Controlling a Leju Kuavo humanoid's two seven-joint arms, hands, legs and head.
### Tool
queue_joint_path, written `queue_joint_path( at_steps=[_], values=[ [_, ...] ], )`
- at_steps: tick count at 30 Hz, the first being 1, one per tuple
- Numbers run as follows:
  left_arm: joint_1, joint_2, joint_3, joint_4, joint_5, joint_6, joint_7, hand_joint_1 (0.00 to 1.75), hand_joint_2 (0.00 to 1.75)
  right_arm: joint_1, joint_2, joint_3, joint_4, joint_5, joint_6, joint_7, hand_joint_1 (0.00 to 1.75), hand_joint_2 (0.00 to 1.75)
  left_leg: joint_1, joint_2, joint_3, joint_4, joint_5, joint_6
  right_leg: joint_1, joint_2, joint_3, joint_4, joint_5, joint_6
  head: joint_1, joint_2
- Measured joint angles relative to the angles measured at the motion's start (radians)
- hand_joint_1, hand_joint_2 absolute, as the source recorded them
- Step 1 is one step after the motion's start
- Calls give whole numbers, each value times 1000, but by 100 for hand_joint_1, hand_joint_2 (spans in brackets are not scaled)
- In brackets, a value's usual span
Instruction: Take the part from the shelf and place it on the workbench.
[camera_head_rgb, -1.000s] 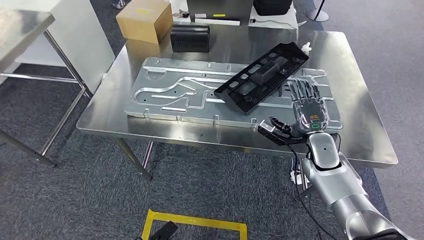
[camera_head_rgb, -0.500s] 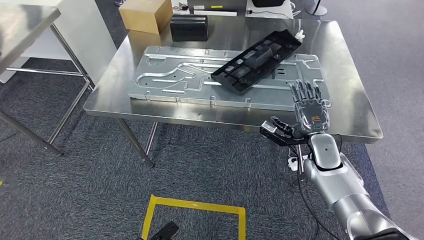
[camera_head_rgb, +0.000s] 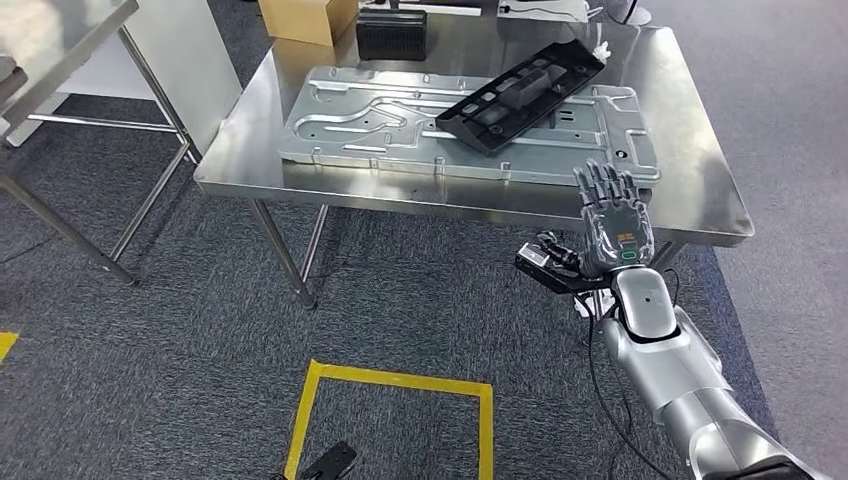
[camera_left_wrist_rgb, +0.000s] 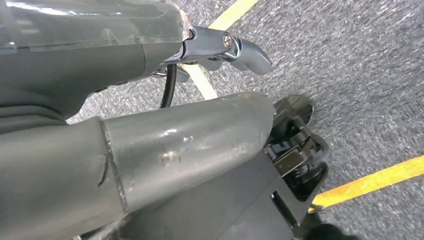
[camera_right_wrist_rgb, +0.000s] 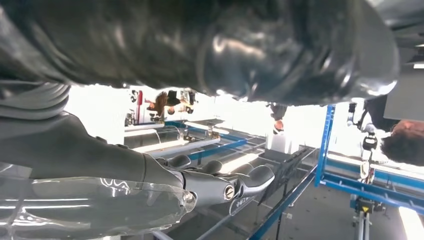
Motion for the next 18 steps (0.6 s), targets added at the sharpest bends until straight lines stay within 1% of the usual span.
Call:
queue_joint_path(
  at_steps=[1, 2, 3, 4, 5, 6, 7, 8, 9, 10, 11, 12, 13, 14, 15, 16, 17, 18],
  values=[
    [0, 0, 0, 0, 0, 0, 0, 0, 0, -1, 0, 0, 0, 0, 0, 0, 0, 0, -1, 0, -4, 1, 9, -6, 3, 0, 16, -31, -14, -5, 0, 0],
    [1, 0, 0, 0, 0, 0, 0, 0, 0, 0, 0, 0, 0, 0, 0, 0, 0, 0, -1, 0, -7, 0, 18, -12, 4, 0, 14, -42, -13, -12, -1, 0],
    [2, 0, 0, 0, 0, 0, 0, 0, 0, 1, 1, 0, 0, 0, 0, 0, 0, 0, 1, -1, -11, 0, 20, -19, 3, -2, 7, -42, -3, -19, 0, 0],
    [4, 0, 1, 1, 0, 0, 0, 0, 0, 1, 2, 1, 0, 0, 1, 0, 0, 0, 3, -2, -20, 11, 4, -24, 1, -4, -3, -42, 8, -28, -1, 0],
    [6, 0, 1, 1, 0, 0, 0, 0, 0, 1, 3, 1, 1, 0, 1, 0, 0, 0, 4, -4, -32, 38, -31, -30, -1, -5, -14, -44, 21, -36, -2, 0],
    [6, 0, 1, 1, 0, 0, 0, 0, 0, 0, 4, 1, 1, 0, 1, 0, 0, 0, 6, -5, -48, 83, -82, -34, -2, -7, -28, -43, 34, -42, -2, 0],
    [7, 0, 1, 1, 0, 0, 0, 0, 0, 1, 5, 1, 1, 0, 1, 0, 0, 0, 7, -5, -65, 144, -135, -37, -1, -7, -44, -43, 46, -46, -3, 0],
    [7, 0, 1, 1, 0, 0, 0, 0, 0, 1, 5, 1, 1, 0, 1, 0, 0, 0, 8, -5, -77, 210, -175, -40, 0, -6, -62, -42, 59, -47, -4, 0],
    [6, 0, 1, 1, 0, 0, 0, 0, 0, 2, 5, 1, 1, 0, 1, 0, 0, 0, 8, -5, -81, 263, -190, -41, 0, -6, -80, -40, 72, -46, -4, 0],
    [6, 0, 1, 1, 0, 0, 0, 0, 0, 4, 5, 2, 1, 0, 1, 0, 0, 0, 8, -5, -72, 292, -182, -41, 1, -6, -98, -38, 85, -45, -4, 0],
    [6, 0, 1, 1, 0, 0, 0, 0, 0, 4, 5, 2, 2, 0, 2, 0, 0, 0, 8, -5, -47, 287, -157, -39, 2, -6, -115, -35, 97, -44, -4, 0],
    [6, 0, 1, 1, 0, 0, 0, 0, 0, 5, 5, 2, 3, -2, 3, 0, 0, 0, 8, -5, -6, 250, -131, -35, 3, -5, -130, -33, 107, -41, -4, 0],
    [4, 0, 2, 1, 0, 0, 0, 0, 0, 5, 7, 2, 3, -6, 5, -1, 0, 0, 6, -6, 51, 183, -123, -28, 4, -5, -142, -32, 118, -38, -4, 0],
    [2, 0, 3, 1, 1, 0, 1, 0, 0, 6, 8, 2, 3, -13, 6, -1, 0, 0, 4, -7, 109, 103, -131, -22, 5, -6, -151, -31, 128, -34, -4, 0],
    [0, 0, 4, 1, 1, 1, 1, 0, 0, 9, 10, 1, 3, -26, 8, -4, 0, 0, 1, -9, 154, 39, -146, -17, 5, -7, -155, -32, 138, -29, -3, 0],
    [-2, 0, 6, 1, 2, 3, 1, 0, 0, 16, 14, 0, 3, -48, 9, -10, 0, 0, -2, -9, 182, -6, -161, -12, 5, -8, -157, -34, 148, -24, -3, 0],
    [-1, 0, 9, 1, 5, 6, 0, 0, 0, 30, 18, -4, 3, -77, 9, -18, 0, 0, -4, -10, 188, -25, -161, -9, 5, -9, -156, -40, 159, -18, -3, 0],
    [1, 0, 13, 1, 9, 11, -3, 0, 0, 53, 22, -10, 3, -118, 9, -31, 0, 0, -1, -9, 183, -30, -151, -4, 5, -10, -155, -45, 167, -12, -3, 0]
  ],
)
